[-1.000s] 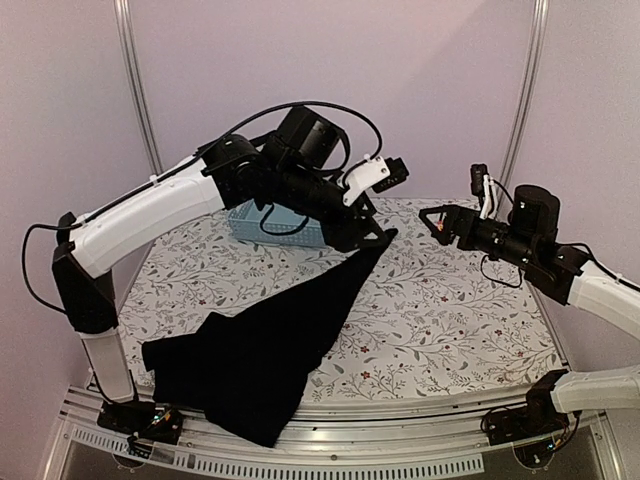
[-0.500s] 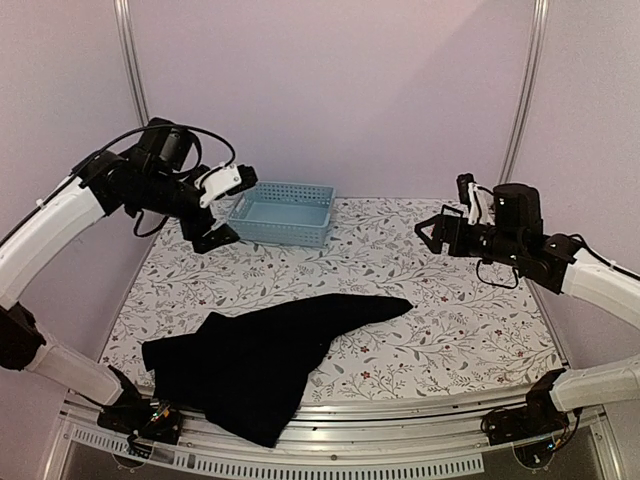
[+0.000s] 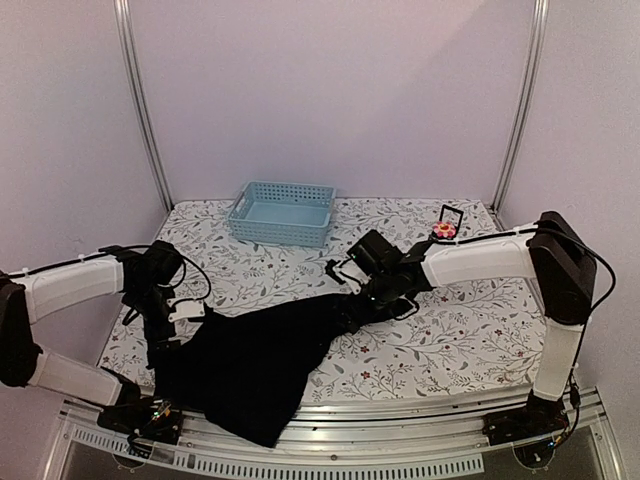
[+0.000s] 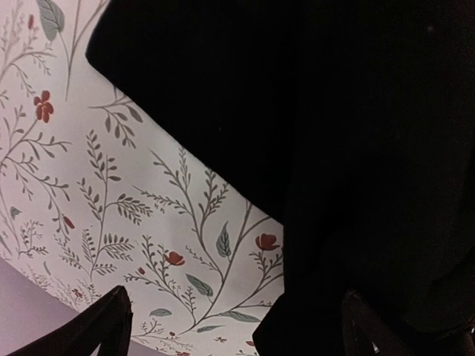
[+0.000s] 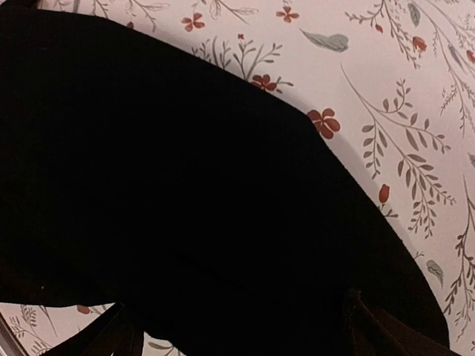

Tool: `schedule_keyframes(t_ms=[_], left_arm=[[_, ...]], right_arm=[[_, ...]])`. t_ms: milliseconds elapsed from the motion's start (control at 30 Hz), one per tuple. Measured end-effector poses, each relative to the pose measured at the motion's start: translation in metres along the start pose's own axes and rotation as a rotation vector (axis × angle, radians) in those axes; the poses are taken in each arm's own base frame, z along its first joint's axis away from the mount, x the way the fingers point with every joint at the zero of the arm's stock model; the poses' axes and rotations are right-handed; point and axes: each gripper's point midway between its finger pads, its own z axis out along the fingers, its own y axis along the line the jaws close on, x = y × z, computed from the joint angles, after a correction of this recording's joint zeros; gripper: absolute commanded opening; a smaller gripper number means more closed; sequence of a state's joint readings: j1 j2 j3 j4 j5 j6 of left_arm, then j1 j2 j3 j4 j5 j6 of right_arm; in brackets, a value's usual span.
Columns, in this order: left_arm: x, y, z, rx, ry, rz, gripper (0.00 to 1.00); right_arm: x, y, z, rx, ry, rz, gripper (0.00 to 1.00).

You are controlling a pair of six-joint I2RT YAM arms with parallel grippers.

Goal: Pin the brooch onto the clothing
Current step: Pick up the crumped clothing from the center of the board.

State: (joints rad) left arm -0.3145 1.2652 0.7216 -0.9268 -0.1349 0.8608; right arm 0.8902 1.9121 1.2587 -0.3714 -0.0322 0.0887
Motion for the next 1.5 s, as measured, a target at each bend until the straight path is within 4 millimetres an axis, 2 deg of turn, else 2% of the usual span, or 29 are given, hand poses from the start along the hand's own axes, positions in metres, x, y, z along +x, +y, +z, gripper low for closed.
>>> schedule_keyframes(t_ms=[100,200,233,300,367,400,533,600,667,733,800,900,967,1000,1033,1067,1133,1167,1200,1233,1300,1333,1367,1433,1500], left_arm=[[-0.001,0.0,0.013,0.044,0.013,-0.023,0.86],[-0.001,-0.003,0.024,0.088,0.025,-0.04,0.68],[-0.002,-0.005,0.026,0.106,0.02,-0.047,0.6],[-0.003,-0.007,0.026,0.121,0.01,-0.048,0.39],[-0.007,-0.012,0.028,0.154,-0.007,-0.059,0.1],[-0.009,-0.015,0.029,0.177,-0.015,-0.062,0.0],[-0.017,-0.021,0.032,0.255,-0.02,-0.102,0.0],[-0.025,-0.013,0.029,0.256,-0.034,-0.142,0.0],[-0.036,0.004,0.019,0.221,-0.061,-0.192,0.0],[-0.052,0.032,-0.002,0.15,-0.12,-0.239,0.0],[-0.072,0.07,-0.043,0.042,-0.227,-0.28,0.0],[-0.095,0.112,-0.126,-0.115,-0.418,-0.304,0.0],[-0.102,0.126,-0.186,-0.213,-0.552,-0.294,0.0],[-0.103,0.126,-0.207,-0.242,-0.598,-0.282,0.03],[-0.104,0.121,-0.226,-0.261,-0.647,-0.257,0.17],[-0.103,0.113,-0.236,-0.267,-0.678,-0.228,0.33],[-0.104,0.091,-0.23,-0.232,-0.691,-0.167,0.6],[-0.105,0.076,-0.217,-0.198,-0.676,-0.133,0.7],[-0.107,0.064,-0.201,-0.16,-0.65,-0.108,0.77],[-0.111,0.049,-0.179,-0.114,-0.613,-0.077,0.82],[-0.117,0.022,-0.13,-0.022,-0.519,-0.02,0.88],[-0.118,0.009,-0.104,0.02,-0.466,0.008,0.9],[-0.118,0.001,-0.088,0.042,-0.429,0.031,0.91],[-0.117,-0.014,-0.057,0.078,-0.36,0.069,0.96],[-0.119,-0.015,-0.043,0.076,-0.337,0.084,0.97]], right_arm=[[0.023,-0.004,0.025,0.012,0.091,-0.05,0.41],[0.014,-0.008,0.027,0.036,0.08,-0.079,0.07],[0.012,-0.01,0.028,0.042,0.076,-0.085,0.01],[0.012,-0.011,0.028,0.05,0.076,-0.094,0.0],[0.011,-0.013,0.027,0.06,0.075,-0.094,0.0],[0.011,-0.014,0.027,0.068,0.074,-0.097,0.0],[0.002,-0.019,0.016,0.101,0.065,-0.109,0.0],[-0.012,-0.018,0.002,0.108,0.032,-0.118,0.0],[-0.036,-0.016,-0.022,0.107,-0.033,-0.13,0.0],[-0.06,-0.013,-0.05,0.108,-0.109,-0.147,0.0],[-0.084,-0.01,-0.082,0.111,-0.195,-0.167,0.0],[-0.111,-0.008,-0.13,0.115,-0.315,-0.196,0.0],[-0.123,-0.01,-0.156,0.117,-0.38,-0.208,0.0],[-0.127,-0.011,-0.168,0.115,-0.411,-0.212,0.0],[-0.132,-0.013,-0.18,0.114,-0.442,-0.216,0.0],[-0.135,-0.014,-0.189,0.111,-0.466,-0.218,0.0],[-0.141,-0.018,-0.204,0.109,-0.516,-0.219,0.0],[-0.143,-0.021,-0.209,0.109,-0.533,-0.218,0.0],[-0.142,-0.024,-0.21,0.107,-0.541,-0.214,0.06],[-0.141,-0.028,-0.208,0.11,-0.541,-0.208,0.22],[-0.134,-0.045,-0.198,0.124,-0.523,-0.176,0.6],[-0.128,-0.059,-0.19,0.149,-0.5,-0.151,0.74],[-0.123,-0.074,-0.184,0.174,-0.481,-0.113,0.81],[-0.113,-0.119,-0.172,0.259,-0.428,0.001,0.88],[-0.099,-0.171,-0.162,0.355,-0.347,0.151,0.9]])
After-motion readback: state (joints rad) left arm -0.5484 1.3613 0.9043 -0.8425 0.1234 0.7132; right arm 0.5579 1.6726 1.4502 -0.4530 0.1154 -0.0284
